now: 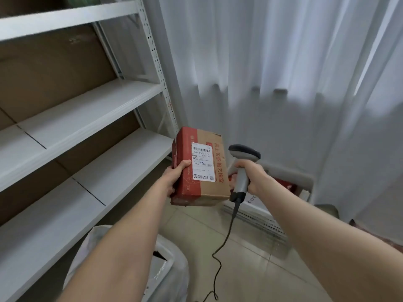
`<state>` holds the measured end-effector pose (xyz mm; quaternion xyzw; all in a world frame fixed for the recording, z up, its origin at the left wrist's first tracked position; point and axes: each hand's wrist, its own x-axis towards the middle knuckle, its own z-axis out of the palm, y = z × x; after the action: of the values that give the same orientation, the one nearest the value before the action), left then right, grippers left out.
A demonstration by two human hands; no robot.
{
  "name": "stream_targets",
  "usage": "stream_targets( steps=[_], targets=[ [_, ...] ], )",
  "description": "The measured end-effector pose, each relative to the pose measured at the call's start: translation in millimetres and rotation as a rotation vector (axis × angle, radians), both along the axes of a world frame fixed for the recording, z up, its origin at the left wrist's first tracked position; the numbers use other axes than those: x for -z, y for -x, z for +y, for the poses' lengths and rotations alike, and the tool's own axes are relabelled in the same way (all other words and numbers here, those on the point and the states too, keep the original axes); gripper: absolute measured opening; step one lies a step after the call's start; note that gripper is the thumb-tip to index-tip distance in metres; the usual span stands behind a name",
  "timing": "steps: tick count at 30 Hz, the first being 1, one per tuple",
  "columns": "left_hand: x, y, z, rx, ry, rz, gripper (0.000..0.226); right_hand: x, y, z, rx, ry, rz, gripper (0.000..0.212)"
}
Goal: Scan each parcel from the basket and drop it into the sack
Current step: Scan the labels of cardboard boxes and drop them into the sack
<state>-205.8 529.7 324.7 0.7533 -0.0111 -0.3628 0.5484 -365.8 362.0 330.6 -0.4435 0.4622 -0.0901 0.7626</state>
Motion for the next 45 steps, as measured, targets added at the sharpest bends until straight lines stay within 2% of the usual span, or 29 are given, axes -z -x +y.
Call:
stream_targets(
  steps=[6, 11, 15, 18, 22, 25, 31, 34, 36, 39, 41, 43, 45],
  targets=[
    [14, -20, 95, -0.033, -0.059, 0.004, 0.067, 15, -38, 84, -0.055, -0.025, 0.039, 0.050],
    [34, -44, 192, -0.046, -0.113, 0.016, 0.067, 26, -74, 184, -0.036, -0.121, -0.010, 0.021],
    [61, -73, 274, -0.058, -0.178, 0.029, 0.091, 54, -112, 274, -0.084, -0.154, 0.013, 0.023],
    [82, -90, 317, -0.075, -0.234, 0.017, 0.091, 82, -130, 322, -0.108, -0.206, 0.041, 0.024],
    [116, -93, 346, -0.042, -0.366, -0.061, 0.087, 123, -135, 348, -0.059, -0.279, 0.065, 0.025],
    [152, -94, 359, 0.027, -0.595, -0.113, 0.113, 159, -131, 357, -0.002, -0.317, 0.095, 0.016],
    [232, -90, 372, 0.286, -0.854, -0.207, 0.125, 232, -108, 366, 0.065, -0.290, 0.197, 0.034],
    [254, -90, 375, 0.284, -0.897, -0.157, 0.126, 260, -104, 374, 0.052, -0.294, 0.242, 0.037],
    [268, -96, 377, 0.245, -0.862, -0.125, 0.124, 272, -110, 382, 0.037, -0.295, 0.228, 0.036],
    [286, -115, 380, 0.186, -0.619, -0.011, 0.110, 282, -134, 397, -0.001, -0.294, 0.202, 0.021],
    [304, -129, 386, 0.200, -0.508, 0.084, 0.099, 293, -155, 410, -0.029, -0.276, 0.191, 0.024],
    [324, -139, 393, 0.217, -0.501, 0.161, 0.092, 305, -174, 422, -0.041, -0.274, 0.184, 0.032],
    [348, -146, 400, 0.208, -0.544, 0.144, 0.065, 318, -190, 432, -0.066, -0.250, 0.220, 0.031]
  ],
)
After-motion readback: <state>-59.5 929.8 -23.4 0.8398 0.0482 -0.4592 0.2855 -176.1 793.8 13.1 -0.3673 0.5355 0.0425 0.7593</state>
